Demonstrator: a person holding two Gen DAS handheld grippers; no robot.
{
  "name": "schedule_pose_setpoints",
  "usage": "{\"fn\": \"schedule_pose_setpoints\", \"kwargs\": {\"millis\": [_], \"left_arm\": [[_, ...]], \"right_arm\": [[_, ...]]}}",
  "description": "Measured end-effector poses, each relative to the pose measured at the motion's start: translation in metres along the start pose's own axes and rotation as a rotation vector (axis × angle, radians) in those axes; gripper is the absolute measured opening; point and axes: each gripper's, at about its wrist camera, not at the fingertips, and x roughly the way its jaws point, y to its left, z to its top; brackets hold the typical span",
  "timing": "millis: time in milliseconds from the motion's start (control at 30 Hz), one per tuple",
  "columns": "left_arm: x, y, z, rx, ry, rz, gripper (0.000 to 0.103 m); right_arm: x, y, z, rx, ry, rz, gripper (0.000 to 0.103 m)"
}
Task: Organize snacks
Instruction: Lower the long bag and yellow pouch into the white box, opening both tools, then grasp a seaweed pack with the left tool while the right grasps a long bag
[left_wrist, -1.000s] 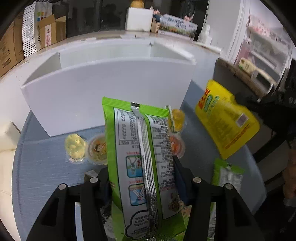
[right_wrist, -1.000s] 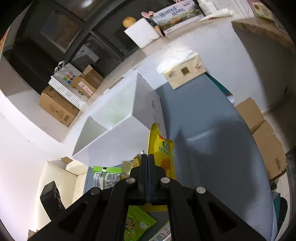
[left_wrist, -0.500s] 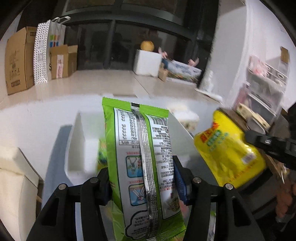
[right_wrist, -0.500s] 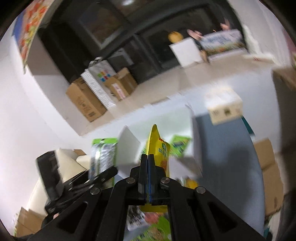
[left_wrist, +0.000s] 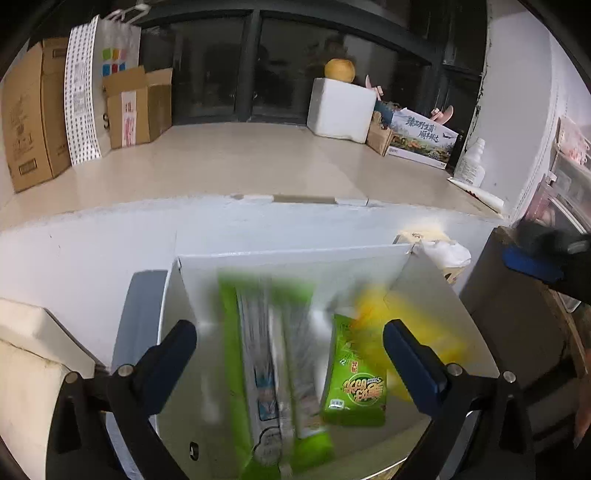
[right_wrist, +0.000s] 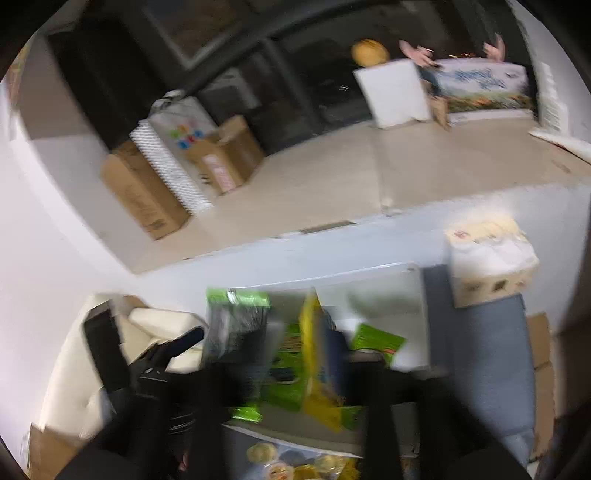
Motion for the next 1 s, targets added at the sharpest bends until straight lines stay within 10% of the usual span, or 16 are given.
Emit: {"fn": "schedule_pose_setpoints", "kwargs": {"millis": [33, 367, 667, 1000], "left_arm": [[-0.001, 0.002, -0.002, -0.002, -0.002, 0.003, 0.103], [-0.056, -0.025, -0.037, 0.094, -0.028, -0.034, 0.103], [-0.114, -0.079, -0.161, 0.219, 0.04, -0.122, 0.103], [-0.105, -0.12, -0.257, 0.332, 0.208, -0.175, 0.103]], "right_arm": [[0.001, -0.003, -0.001, 0.001, -0.002, -0.002, 0.103], [-0.051, -0.002, -0.019, 0.024, -0.064, 0.017, 0.103], [-0.147, -0.011, -0.097, 0.039, -0.156, 0.042, 0.103], [-0.172, -0.049, -0.183, 0.175, -0.118, -0.124, 0.103]]}}
